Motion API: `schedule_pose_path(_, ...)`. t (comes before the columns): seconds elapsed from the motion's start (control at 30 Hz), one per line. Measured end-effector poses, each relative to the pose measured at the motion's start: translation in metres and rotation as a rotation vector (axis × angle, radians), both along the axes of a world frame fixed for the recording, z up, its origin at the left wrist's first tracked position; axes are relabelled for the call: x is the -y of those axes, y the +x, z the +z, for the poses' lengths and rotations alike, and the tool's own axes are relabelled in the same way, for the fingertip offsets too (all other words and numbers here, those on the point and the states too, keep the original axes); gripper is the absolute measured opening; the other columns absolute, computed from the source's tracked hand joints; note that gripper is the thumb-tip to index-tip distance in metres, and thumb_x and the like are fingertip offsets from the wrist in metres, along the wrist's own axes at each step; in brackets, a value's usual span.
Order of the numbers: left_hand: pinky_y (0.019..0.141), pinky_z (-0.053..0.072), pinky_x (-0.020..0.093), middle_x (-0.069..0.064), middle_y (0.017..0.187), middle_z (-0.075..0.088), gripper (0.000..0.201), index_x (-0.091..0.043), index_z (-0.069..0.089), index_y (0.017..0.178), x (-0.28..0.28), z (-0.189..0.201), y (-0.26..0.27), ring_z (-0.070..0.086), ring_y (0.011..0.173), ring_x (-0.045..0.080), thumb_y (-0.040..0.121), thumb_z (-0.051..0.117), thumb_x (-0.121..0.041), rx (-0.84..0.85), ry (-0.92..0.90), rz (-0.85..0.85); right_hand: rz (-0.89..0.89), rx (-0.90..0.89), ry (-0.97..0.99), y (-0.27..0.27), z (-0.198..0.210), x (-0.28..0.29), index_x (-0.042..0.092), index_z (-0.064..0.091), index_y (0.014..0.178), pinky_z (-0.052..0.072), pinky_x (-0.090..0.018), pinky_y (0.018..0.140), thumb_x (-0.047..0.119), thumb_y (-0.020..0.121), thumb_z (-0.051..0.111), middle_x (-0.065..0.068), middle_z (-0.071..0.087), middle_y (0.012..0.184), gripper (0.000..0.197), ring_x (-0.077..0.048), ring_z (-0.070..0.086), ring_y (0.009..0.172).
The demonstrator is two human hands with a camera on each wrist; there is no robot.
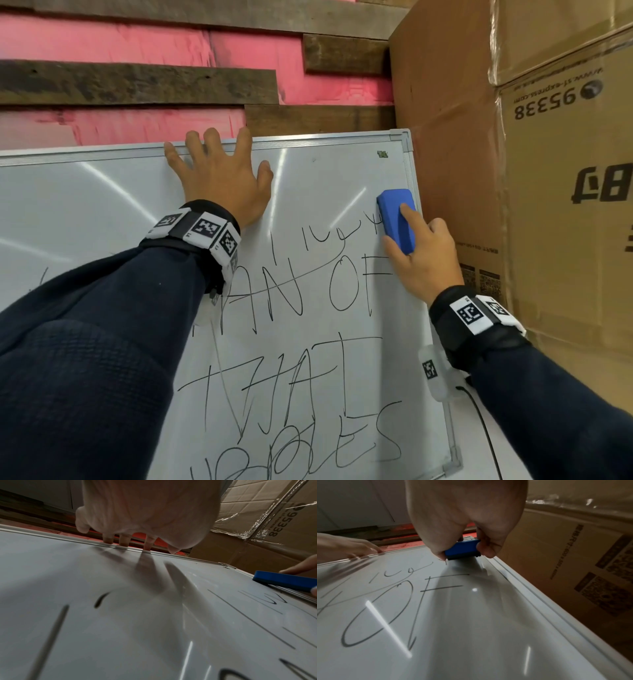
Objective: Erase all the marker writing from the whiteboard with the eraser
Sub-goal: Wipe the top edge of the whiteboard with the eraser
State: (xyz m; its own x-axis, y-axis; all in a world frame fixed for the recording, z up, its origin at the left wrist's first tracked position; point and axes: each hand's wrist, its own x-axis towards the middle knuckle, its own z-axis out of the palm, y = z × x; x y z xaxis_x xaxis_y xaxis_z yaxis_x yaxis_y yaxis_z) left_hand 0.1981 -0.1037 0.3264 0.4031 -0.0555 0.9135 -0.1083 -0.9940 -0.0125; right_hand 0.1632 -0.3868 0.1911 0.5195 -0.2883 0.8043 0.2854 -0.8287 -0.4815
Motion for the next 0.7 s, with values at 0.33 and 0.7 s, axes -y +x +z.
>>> schedule_pose_path(0.33,0.111,0.01,0.069,0.018,0.146,0.035,0.051,-0.033,0.036,0.137,-0.002,-0.006,-0.003,0.022,0.14,0.042,0.091,0.033,-0.052,-0.007,0.016,-0.035,0.007,-0.002,0.015,0.001,-0.016,-0.007,0.035,0.034,0.147,0.054,-0.039,0.074,0.05,0.09,0.06,-0.004,0.036,0.1,0.064,-0.019,0.049,0.075)
schedule_pose_path(0.7,0.113,0.009,0.067,0.018,0.154,0.025,0.053,-0.036,0.033,0.143,-0.003,-0.016,-0.014,0.013,0.145,0.04,0.092,0.036,-0.05,-0.017,0.037,-0.077,-0.039,0.018,-0.056,0.002,-0.029,-0.01,0.032,0.037,0.147,0.046,-0.037,0.083,0.048,0.091,0.059,-0.004,0.037,0.099,0.063,-0.021,0.035,0.095)
